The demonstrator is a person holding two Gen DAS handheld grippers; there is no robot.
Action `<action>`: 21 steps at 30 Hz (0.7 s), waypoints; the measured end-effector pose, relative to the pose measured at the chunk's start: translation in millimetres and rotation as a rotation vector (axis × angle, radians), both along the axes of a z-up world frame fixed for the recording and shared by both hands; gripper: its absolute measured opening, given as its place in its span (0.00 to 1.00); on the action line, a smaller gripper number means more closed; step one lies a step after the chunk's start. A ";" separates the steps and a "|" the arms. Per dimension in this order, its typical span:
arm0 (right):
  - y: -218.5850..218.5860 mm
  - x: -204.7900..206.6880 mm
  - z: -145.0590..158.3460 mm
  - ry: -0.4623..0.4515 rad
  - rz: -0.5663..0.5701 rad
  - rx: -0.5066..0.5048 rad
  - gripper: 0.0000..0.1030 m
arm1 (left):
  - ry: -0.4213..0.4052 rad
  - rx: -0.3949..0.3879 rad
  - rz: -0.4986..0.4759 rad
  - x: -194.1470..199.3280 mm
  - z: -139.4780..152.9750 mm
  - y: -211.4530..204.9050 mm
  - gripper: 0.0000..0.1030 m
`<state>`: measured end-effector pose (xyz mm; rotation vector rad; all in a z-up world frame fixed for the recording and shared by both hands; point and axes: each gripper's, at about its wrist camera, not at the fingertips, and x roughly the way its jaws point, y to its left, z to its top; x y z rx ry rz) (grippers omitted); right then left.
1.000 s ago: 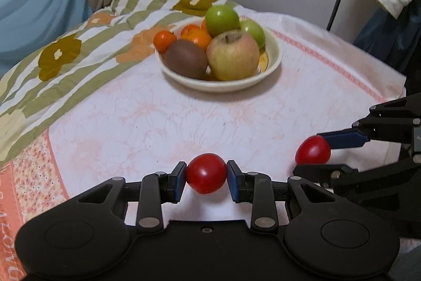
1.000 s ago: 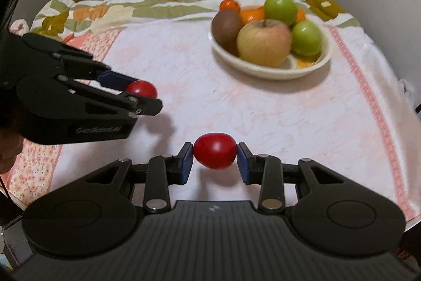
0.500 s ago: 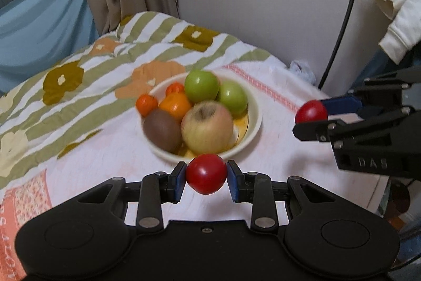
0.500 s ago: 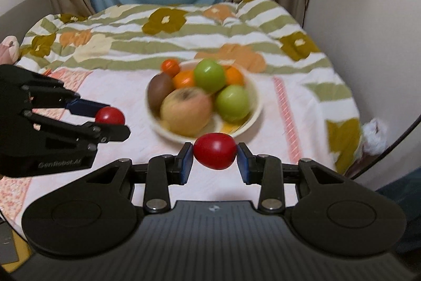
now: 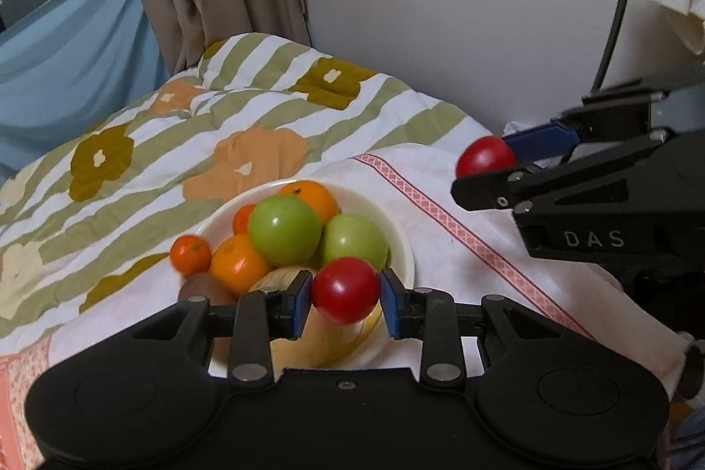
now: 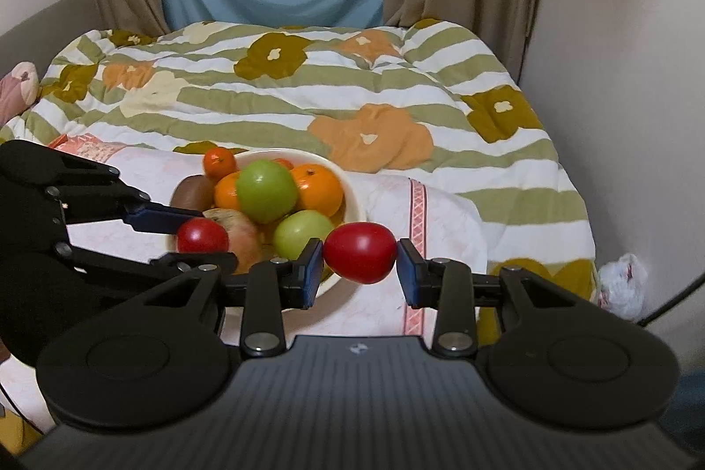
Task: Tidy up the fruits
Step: 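Carry both red tomatoes over the bowl, then lower both tomatoes into the bowl and open both grippers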
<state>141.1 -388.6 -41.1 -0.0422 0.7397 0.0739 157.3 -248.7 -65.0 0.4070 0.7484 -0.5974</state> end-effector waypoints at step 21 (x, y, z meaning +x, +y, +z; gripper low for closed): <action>-23.1 64.0 -26.4 0.051 0.123 0.035 0.49 | -0.012 0.089 0.047 10.6 -18.6 -29.0 0.83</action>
